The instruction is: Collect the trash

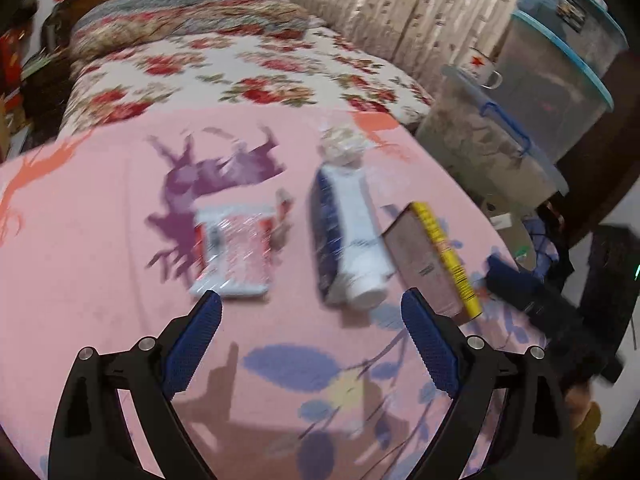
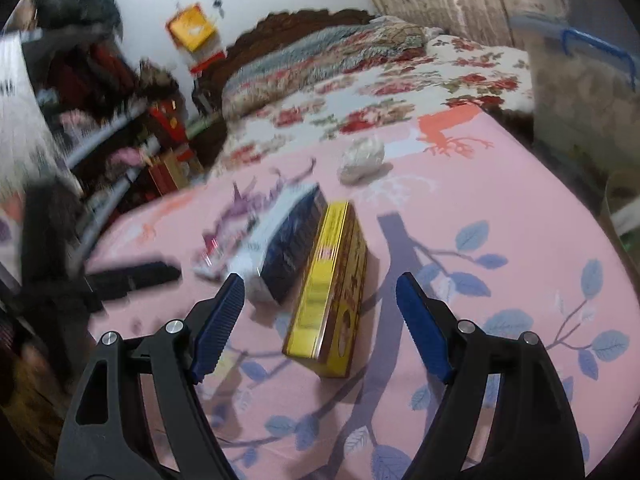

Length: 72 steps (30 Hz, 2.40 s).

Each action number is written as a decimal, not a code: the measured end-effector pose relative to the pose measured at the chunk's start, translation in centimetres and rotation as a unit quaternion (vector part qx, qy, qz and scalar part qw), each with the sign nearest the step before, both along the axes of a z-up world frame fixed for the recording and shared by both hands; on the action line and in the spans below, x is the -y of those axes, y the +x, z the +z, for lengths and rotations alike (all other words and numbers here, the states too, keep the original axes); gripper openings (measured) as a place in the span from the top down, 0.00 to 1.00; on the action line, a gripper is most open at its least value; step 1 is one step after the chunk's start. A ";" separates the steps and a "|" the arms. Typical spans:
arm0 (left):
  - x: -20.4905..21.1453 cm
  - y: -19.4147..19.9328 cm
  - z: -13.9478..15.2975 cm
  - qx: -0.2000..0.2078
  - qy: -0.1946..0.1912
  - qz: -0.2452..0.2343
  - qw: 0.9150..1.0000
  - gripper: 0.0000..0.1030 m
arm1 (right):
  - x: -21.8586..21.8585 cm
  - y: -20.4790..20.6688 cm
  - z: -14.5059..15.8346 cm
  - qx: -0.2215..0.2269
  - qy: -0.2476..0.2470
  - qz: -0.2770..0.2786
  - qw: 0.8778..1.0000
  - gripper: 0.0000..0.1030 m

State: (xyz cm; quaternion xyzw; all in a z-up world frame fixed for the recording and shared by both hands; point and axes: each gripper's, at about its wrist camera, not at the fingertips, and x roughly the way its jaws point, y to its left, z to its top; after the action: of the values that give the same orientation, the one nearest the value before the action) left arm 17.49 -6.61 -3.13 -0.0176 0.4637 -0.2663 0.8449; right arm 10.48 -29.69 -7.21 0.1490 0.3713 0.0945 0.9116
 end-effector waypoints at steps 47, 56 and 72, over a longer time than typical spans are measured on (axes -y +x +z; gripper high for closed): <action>4.0 -8.6 -5.5 -0.001 0.030 -0.069 0.997 0.27 | 2.5 -7.9 -4.6 -0.056 -0.025 -0.075 0.995 0.56; 4.4 -9.1 -5.7 0.020 0.037 -0.075 0.996 0.22 | 2.0 -7.7 -4.7 -0.047 -0.037 -0.073 0.996 0.43; 3.3 -8.8 -5.4 0.019 0.007 -0.058 0.998 0.23 | 2.2 -7.8 -4.7 -0.047 -0.031 -0.078 0.995 0.43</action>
State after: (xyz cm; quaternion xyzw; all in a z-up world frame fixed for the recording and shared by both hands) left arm 8.65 -9.93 -8.51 0.0203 0.4502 -0.3113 0.8367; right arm 2.67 -31.92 -11.91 0.1537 0.4033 0.0045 0.9021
